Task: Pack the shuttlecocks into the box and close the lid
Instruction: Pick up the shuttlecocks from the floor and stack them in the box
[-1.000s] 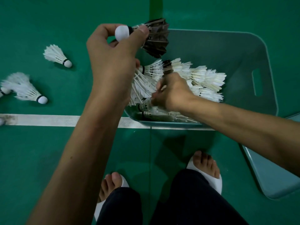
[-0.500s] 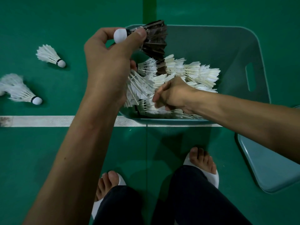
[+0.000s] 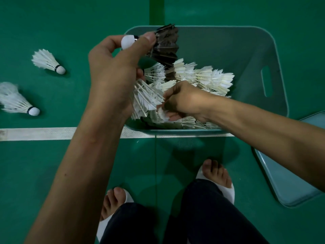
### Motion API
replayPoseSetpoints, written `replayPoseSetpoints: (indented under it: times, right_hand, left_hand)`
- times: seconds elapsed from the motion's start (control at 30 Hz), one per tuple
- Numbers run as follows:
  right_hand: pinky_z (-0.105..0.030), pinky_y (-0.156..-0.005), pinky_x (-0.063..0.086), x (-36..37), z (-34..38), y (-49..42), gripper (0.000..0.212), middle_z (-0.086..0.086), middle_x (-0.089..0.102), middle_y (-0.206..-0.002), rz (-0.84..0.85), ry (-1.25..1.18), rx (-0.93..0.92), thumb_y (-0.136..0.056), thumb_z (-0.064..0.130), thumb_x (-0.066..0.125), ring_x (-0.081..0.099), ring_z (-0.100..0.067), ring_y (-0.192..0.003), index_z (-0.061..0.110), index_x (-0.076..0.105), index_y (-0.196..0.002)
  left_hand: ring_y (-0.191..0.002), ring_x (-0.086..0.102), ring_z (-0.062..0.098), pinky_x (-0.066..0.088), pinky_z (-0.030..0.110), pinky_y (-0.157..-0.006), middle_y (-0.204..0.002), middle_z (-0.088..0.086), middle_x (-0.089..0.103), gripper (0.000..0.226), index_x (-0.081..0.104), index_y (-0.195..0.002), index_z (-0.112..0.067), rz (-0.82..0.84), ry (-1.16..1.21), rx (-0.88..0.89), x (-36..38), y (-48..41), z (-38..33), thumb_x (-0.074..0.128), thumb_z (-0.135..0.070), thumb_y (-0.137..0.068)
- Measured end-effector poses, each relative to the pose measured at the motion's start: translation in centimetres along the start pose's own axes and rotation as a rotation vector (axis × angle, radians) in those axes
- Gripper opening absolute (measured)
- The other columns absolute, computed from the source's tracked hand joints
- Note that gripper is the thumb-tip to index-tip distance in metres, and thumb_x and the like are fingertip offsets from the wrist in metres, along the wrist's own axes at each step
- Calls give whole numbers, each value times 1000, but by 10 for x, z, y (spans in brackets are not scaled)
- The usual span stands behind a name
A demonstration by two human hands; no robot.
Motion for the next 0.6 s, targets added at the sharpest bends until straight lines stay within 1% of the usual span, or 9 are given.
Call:
replayPoseSetpoints:
  times: [0.03, 0.13, 0.23, 0.27, 0.33, 0.4, 0.47, 0.53, 0.6]
  right_hand:
    - [-47, -82, 60, 0, 0, 0, 34, -10, 71, -69, 5, -21, -12, -97, -11, 55, 60, -30, -74, 10, 64, -73]
    - [-35, -60, 61, 0, 2, 0, 51, -3, 70, -56, -6, 32, -95, -92, -19, 53, 64, -34, -67, 15, 71, -58]
    - [-49, -79, 62, -2, 5, 1, 61, -11, 75, -75, -5, 59, -110, -91, -19, 50, 71, -51, -83, 23, 75, -55]
    - [-49, -82, 63, -6, 8, 3, 62, -12, 77, -82, -9, 55, -105, -92, -19, 46, 73, -48, -90, 25, 76, -61]
    - [-43, -80, 64, -17, 15, 9, 63, -15, 78, -91, -7, 45, -99, -94, -17, 35, 76, -40, -91, 26, 78, -78]
    - [-35, -70, 66, -31, 24, 23, 52, -14, 78, -95, 7, 55, -125, -97, -14, 39, 79, -32, -83, 21, 78, -103]
    - [-28, -55, 59, -53, 38, 39, 34, -10, 80, -90, -76, 47, -194, -96, -8, 52, 77, -23, -70, 12, 74, -114]
    - [-25, -48, 47, -84, 50, 56, 21, -9, 78, -82, -264, -93, -295, -92, 0, 60, 65, -17, -55, 7, 75, -106]
    - [-25, -47, 40, -107, 58, 71, 13, -8, 75, -82, -370, -292, -386, -91, 17, 64, 55, -16, -53, 12, 77, -90]
  left_hand:
    - [-52, 43, 7, 43, 20, -51, -99, 6, 70, 29, 61, -100, -8, 5, -3, -1, 0, 1, 0, 82, -23, -86]
    - [-52, 42, 7, 43, 20, -52, -98, 5, 70, 28, 62, -100, -9, 24, 7, -18, 2, 4, -2, 81, -24, -86]
    - [-51, 44, 3, 43, 19, -53, -96, 3, 69, 22, 65, -96, -12, 41, 26, -48, 3, 5, -4, 79, -28, -88]
    - [-51, 45, 2, 43, 18, -54, -96, 2, 69, 20, 65, -94, -14, 48, 32, -58, 3, 6, -5, 78, -29, -89]
    - [-50, 47, 0, 44, 19, -56, -94, 1, 69, 19, 63, -89, -17, 58, 31, -72, 2, 6, -6, 77, -31, -89]
    - [-48, 48, 0, 44, 20, -56, -87, -1, 70, 19, 63, -87, -18, 68, 35, -91, 3, 6, -5, 77, -30, -89]
    - [-46, 47, 1, 43, 21, -55, -81, -3, 71, 19, 65, -91, -16, 77, 45, -122, 4, 6, -4, 78, -29, -89]
    - [-46, 44, 2, 43, 21, -54, -77, -4, 70, 21, 65, -96, -13, 92, 54, -159, 7, 6, -3, 78, -28, -89]
    - [-48, 43, 4, 43, 22, -53, -74, -6, 66, 23, 64, -99, -11, 137, 31, -192, 14, 7, 0, 78, -26, -88]
Point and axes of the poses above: each hand's wrist, its own y-axis away from the middle knuckle, its own x-axis out of the palm, z = x × y, the point moved 6 cm from there along -y, towards the middle knuckle
